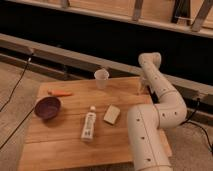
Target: Push the eraser across the table
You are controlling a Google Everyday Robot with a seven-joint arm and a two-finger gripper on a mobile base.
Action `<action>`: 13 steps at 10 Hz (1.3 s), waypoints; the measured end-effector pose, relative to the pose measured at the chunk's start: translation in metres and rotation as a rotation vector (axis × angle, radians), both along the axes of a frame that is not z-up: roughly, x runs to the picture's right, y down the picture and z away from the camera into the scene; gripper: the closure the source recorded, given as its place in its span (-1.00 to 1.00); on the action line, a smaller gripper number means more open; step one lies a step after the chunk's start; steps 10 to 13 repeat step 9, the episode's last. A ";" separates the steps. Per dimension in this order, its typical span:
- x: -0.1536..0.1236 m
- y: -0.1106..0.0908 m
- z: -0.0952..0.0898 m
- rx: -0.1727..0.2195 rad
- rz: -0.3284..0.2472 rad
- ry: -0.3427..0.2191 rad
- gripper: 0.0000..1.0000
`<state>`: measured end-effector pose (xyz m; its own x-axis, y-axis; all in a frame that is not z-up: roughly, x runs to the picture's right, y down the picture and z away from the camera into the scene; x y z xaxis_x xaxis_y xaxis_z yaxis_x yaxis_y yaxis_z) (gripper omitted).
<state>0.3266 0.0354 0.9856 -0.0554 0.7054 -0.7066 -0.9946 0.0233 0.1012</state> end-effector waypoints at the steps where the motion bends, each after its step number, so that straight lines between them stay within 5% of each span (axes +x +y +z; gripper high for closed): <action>1: 0.010 -0.004 -0.005 0.014 0.007 0.012 -0.20; 5: 0.002 -0.041 -0.027 0.055 -0.008 0.006 -0.20; 13: 0.004 -0.039 -0.027 0.051 -0.008 0.008 -0.20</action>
